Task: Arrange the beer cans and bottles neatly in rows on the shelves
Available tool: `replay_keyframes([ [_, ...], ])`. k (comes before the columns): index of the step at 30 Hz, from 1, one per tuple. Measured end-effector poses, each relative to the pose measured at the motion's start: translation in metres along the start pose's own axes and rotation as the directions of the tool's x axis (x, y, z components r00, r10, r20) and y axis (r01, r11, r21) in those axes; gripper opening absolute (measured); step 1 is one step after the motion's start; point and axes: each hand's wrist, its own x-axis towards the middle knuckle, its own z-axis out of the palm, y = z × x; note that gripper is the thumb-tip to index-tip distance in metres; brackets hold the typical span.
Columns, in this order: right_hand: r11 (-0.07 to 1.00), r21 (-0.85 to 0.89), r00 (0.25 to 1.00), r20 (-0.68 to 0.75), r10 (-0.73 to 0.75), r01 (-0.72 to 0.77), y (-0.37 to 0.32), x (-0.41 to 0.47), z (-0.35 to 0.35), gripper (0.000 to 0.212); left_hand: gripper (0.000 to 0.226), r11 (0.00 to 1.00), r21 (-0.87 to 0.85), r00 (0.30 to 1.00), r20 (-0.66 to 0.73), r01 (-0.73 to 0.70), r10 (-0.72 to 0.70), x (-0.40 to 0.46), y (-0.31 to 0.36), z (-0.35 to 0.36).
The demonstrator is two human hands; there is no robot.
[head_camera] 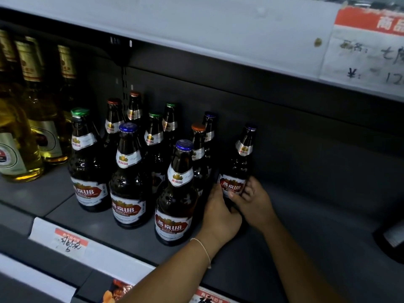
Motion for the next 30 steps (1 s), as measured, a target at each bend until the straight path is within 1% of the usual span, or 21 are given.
replay_keyframes([
  [6,1.0,0.006,0.999,-0.036,-0.01,0.01,0.005,0.001,0.002,0.048,0.067,0.999,-0.008,0.999,0.015,0.031,-0.031,0.001,0.0,-0.001],
  [12,1.0,-0.022,0.999,-0.052,-0.016,0.015,0.007,-0.001,0.003,0.049,0.066,0.998,-0.023,0.998,0.037,0.05,-0.049,0.002,-0.002,-0.001],
  [14,1.0,-0.025,0.999,-0.052,-0.015,0.014,0.007,-0.002,0.003,0.048,0.062,0.998,-0.031,0.998,0.043,0.05,-0.049,0.0,0.001,-0.002],
  [18,0.999,-0.035,0.999,-0.052,-0.017,0.015,0.007,-0.002,0.003,0.049,0.063,0.999,-0.023,0.998,0.048,0.035,-0.034,-0.002,0.004,-0.004],
  [23,0.995,-0.098,1.0,-0.031,-0.006,0.003,0.004,-0.002,0.001,0.049,0.063,0.999,-0.011,0.998,0.051,0.041,-0.04,-0.004,0.008,-0.007],
  [25,0.992,-0.126,1.0,-0.015,0.016,-0.018,0.001,0.0,-0.001,0.052,0.065,0.999,0.01,0.999,0.04,0.032,-0.033,-0.005,0.008,-0.007],
  [28,0.984,-0.163,0.997,-0.018,0.073,-0.075,-0.007,0.001,-0.009,0.061,0.075,0.993,0.105,0.999,0.012,0.047,-0.049,-0.013,0.015,-0.007],
  [30,0.969,-0.221,0.994,-0.052,0.097,-0.106,-0.012,0.0,-0.021,0.069,0.077,0.994,0.107,1.0,0.004,0.002,-0.003,-0.02,0.02,-0.006],
])
